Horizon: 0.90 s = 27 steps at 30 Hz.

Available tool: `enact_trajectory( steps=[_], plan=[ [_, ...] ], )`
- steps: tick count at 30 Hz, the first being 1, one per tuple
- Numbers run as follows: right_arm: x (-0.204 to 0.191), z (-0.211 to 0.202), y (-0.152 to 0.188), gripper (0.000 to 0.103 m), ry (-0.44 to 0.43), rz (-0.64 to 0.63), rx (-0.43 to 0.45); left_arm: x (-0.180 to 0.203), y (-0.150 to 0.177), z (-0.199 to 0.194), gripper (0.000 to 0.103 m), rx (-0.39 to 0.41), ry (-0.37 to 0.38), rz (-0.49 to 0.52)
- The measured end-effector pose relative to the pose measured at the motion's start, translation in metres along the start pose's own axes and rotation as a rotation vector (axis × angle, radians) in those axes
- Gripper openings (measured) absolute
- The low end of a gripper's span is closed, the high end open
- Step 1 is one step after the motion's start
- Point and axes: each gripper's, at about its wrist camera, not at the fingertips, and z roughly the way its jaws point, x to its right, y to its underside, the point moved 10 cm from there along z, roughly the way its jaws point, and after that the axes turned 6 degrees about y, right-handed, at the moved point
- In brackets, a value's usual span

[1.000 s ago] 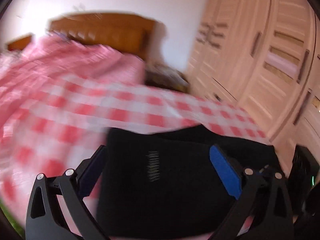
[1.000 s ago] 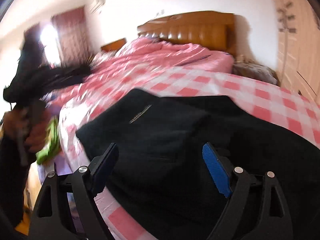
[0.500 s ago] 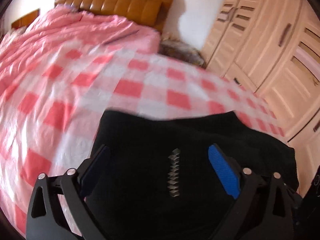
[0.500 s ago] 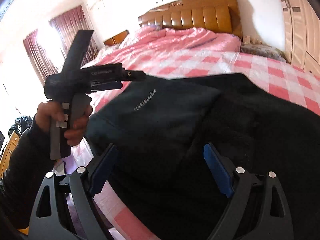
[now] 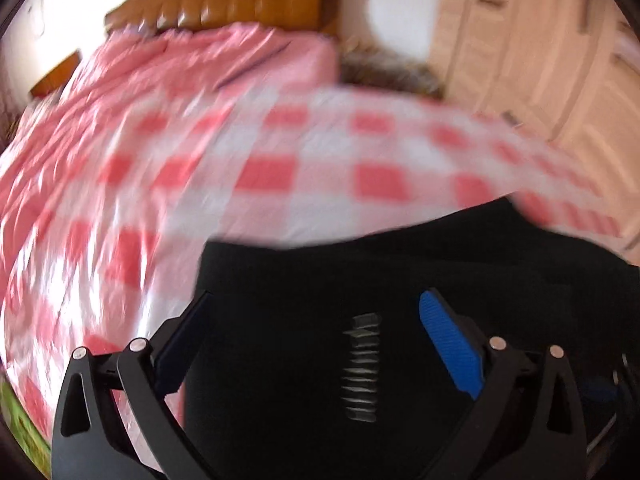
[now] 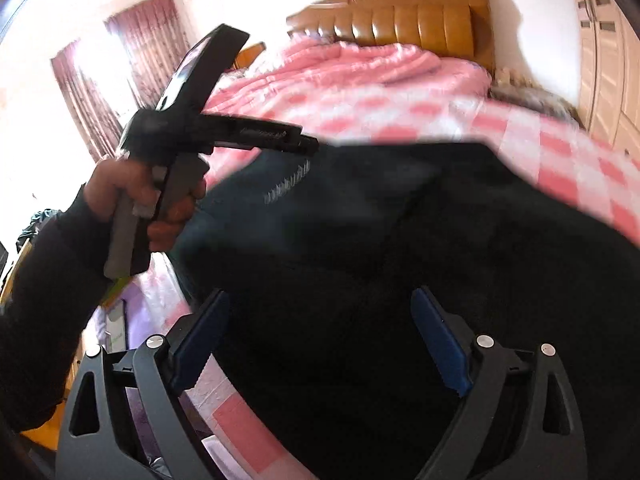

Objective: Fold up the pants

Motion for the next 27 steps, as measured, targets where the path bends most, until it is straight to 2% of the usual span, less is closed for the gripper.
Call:
enact_trajectory(
  steps=[2, 5, 7, 9, 11, 12, 13, 15, 18, 20, 22, 25, 27],
  plan=[
    [0.047, -0.007, -0.012, 0.089, 0.117, 0.043, 0.011, 0.039, -0.014, -0.015, 0.101, 0.044, 0.042, 0.074],
    [0.113, -0.007, 0.0, 0.089, 0.279, 0.189, -0.086, 0.108, -0.028, -0.009, 0.101, 0.056, 0.105, 0.23],
    [0.129, -0.015, 0.011, 0.089, 0.287, 0.245, -0.105, 0.148, -0.03, 0.014, 0.101, 0.006, 0.142, 0.301],
    [0.138, -0.024, 0.026, 0.089, 0.339, 0.228, -0.117, 0.18, -0.024, 0.046, 0.101, -0.077, 0.199, 0.351],
    [0.147, -0.021, 0.049, 0.089, 0.418, 0.168, -0.196, 0.193, -0.018, 0.077, 0.101, -0.123, 0.17, 0.396],
    [0.154, -0.02, 0.066, 0.09, 0.467, 0.136, -0.253, 0.191, -0.013, 0.097, 0.102, -0.147, 0.11, 0.435],
    [0.156, -0.019, 0.076, 0.091, 0.462, 0.118, -0.259, 0.19, -0.008, 0.104, 0.102, -0.159, 0.089, 0.448],
    [0.155, -0.034, 0.086, 0.092, 0.411, 0.107, -0.217, 0.186, -0.01, 0.106, 0.102, -0.14, 0.117, 0.435],
    [0.157, -0.055, 0.089, 0.092, 0.466, 0.105, -0.218, 0.183, -0.009, 0.109, 0.102, -0.12, 0.105, 0.44],
    [0.146, -0.064, 0.09, 0.092, 0.423, 0.094, -0.193, 0.184, -0.008, 0.107, 0.102, -0.109, 0.082, 0.46],
    [0.139, -0.06, 0.102, 0.092, 0.392, 0.1, -0.218, 0.186, -0.01, 0.106, 0.102, -0.1, 0.064, 0.474],
    [0.14, -0.07, 0.114, 0.093, 0.354, 0.141, -0.179, 0.187, -0.011, 0.103, 0.102, -0.091, 0.057, 0.48],
    [0.142, -0.083, 0.116, 0.092, 0.369, 0.155, -0.177, 0.187, -0.011, 0.103, 0.102, -0.089, 0.056, 0.479]
  ],
)
